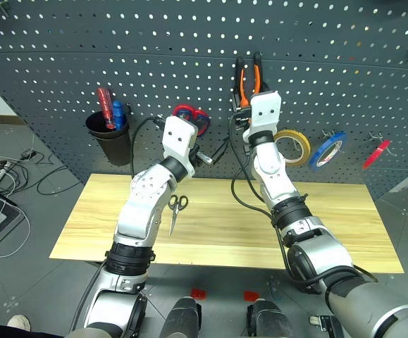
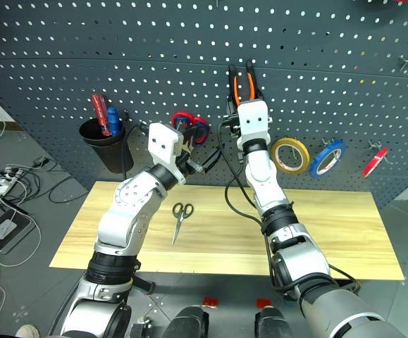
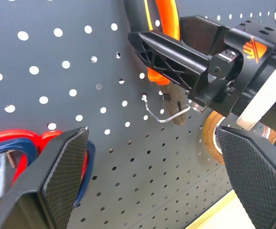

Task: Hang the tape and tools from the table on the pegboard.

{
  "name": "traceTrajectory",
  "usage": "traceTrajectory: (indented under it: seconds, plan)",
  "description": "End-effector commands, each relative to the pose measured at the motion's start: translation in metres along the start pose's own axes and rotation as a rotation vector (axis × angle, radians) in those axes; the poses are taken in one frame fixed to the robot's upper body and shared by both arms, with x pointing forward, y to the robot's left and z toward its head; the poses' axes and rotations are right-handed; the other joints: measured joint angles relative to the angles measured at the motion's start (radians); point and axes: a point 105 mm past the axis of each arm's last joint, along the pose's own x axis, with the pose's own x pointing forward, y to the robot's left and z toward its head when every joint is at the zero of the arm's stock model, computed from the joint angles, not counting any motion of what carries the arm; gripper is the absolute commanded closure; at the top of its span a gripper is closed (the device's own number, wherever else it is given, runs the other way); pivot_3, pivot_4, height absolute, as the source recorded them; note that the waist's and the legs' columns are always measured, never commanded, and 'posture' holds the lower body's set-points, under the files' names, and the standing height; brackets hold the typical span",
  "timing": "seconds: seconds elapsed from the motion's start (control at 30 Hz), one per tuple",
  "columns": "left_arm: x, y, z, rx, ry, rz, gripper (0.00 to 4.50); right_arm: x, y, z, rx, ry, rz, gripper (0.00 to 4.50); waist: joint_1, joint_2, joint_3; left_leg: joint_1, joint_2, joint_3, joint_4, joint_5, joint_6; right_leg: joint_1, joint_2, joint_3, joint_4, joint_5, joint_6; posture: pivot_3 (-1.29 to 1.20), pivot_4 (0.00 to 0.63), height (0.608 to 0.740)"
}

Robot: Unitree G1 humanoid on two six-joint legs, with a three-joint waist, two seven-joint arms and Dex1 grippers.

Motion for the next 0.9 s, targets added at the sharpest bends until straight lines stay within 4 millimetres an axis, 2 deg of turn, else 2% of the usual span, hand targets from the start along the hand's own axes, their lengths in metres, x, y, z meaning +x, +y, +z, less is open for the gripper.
traceTrajectory:
  seconds: [0.03,0.07,0.13,0.23,0.53,0.8,0.9]
  plan:
    - [0.000,-0.001,0.014,0.029,-0.040,-0.011,0.00,0.009,-0.012,0.018,0.001,-0.070,-0.055,1.55,0.002,0.000,0.000,0.000,0.000,0.000,0.000,0.000,0.000,0.000,0.000,0.000,0.000,0.000,0.000,0.25,0.158,0.740]
    - [0.000,0.000,0.014,0.030,-0.039,-0.010,0.00,0.009,-0.012,0.017,-0.001,-0.067,-0.056,1.55,0.003,0.000,0.000,0.000,0.000,0.000,0.000,0.000,0.000,0.000,0.000,0.000,0.000,0.000,0.000,0.25,0.158,0.740]
    - [-0.001,0.000,0.013,0.030,-0.036,-0.010,0.00,0.008,-0.011,0.016,0.000,-0.063,-0.056,0.81,0.003,0.000,0.000,0.000,0.000,0.000,0.000,0.000,0.000,0.000,0.000,0.000,0.000,0.000,0.000,0.24,0.157,0.740]
    - [-0.001,-0.001,0.012,0.028,-0.035,-0.010,0.00,0.006,-0.010,0.015,0.001,-0.063,-0.050,0.02,0.002,0.000,0.000,0.001,0.000,0.000,0.000,0.000,0.000,0.000,0.000,0.000,0.000,0.000,0.000,0.24,0.155,0.740]
    - [-0.001,-0.009,0.007,0.010,-0.028,-0.026,0.00,-0.001,-0.015,0.013,0.001,-0.057,-0.035,0.02,0.001,0.000,0.000,0.001,0.000,0.000,0.000,0.000,0.000,0.000,0.000,0.001,0.001,0.000,0.000,0.21,0.151,0.740]
    - [-0.017,-0.019,-0.007,-0.023,0.011,-0.048,0.00,-0.051,0.007,0.019,0.157,0.002,0.329,0.02,-0.002,0.001,0.001,0.001,0.000,-0.003,0.000,0.000,0.001,0.001,0.000,0.001,0.000,0.000,0.000,0.17,0.150,0.740]
    - [-0.019,-0.021,-0.010,-0.028,0.018,-0.050,0.00,-0.063,0.010,0.020,0.173,0.041,0.396,0.02,-0.004,0.001,0.001,0.002,0.000,-0.003,0.000,0.000,0.001,0.001,0.000,0.001,0.000,0.000,0.000,0.16,0.151,0.740]
